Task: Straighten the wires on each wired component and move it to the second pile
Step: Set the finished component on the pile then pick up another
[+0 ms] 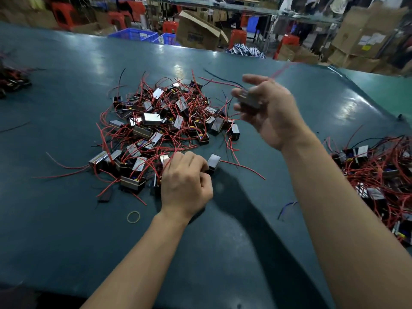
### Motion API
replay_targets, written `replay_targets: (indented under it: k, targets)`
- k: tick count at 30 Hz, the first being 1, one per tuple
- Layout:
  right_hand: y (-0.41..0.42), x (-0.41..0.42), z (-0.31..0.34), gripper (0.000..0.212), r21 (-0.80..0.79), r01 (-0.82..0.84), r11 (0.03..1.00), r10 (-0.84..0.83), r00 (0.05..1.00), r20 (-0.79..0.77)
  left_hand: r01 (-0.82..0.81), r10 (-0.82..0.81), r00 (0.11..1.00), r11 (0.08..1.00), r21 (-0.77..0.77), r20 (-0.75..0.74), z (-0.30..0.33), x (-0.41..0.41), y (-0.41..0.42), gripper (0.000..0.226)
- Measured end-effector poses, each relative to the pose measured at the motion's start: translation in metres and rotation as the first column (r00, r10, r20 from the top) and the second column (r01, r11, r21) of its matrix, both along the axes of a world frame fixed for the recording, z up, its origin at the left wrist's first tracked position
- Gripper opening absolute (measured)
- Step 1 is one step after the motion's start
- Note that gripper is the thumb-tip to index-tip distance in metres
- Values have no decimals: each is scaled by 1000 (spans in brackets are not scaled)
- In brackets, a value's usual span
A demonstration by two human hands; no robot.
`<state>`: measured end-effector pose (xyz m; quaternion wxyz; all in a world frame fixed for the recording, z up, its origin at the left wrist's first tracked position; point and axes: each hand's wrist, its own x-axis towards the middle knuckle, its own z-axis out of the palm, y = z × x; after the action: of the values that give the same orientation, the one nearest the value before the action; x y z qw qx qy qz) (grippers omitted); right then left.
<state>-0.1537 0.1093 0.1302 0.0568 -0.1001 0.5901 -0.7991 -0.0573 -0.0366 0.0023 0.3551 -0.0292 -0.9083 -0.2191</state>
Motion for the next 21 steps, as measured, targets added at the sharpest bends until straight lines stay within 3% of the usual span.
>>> replay_targets:
  k: [2, 5, 8, 12, 17, 19, 21]
  targets:
    - [18, 7, -10, 24, 61, 59, 996, -58, 998, -21, -19, 24, 997, 997, -73, 75, -3, -4, 1, 15]
    - [32, 24, -56, 27, 195, 207, 959, -206, 978, -26, 39, 0, 985, 975, -219, 175, -7, -7, 2, 41]
    - [39, 42, -102, 24, 148, 294, 944, -306, 950, 65, 50, -21, 987, 982, -184, 159, -9, -9, 3, 27]
    - [47, 45, -119, 21, 17, 374, 927, -374, 924, 74, -148, 165, 982, 974, -172, 90, -10, -8, 1, 9]
    - [50, 42, -117, 38, -58, 360, 931, -353, 929, 114, -409, 450, 878, 883, -229, 166, -3, -12, -2, 13]
    - [51, 41, -116, 37, -58, 370, 927, -361, 924, 125, -386, 421, 902, 888, -251, 101, 1, -17, -3, 18]
    - [51, 39, -115, 31, -67, 377, 924, -365, 920, 145, -231, 248, 968, 934, -273, 28, 5, -27, 1, 25]
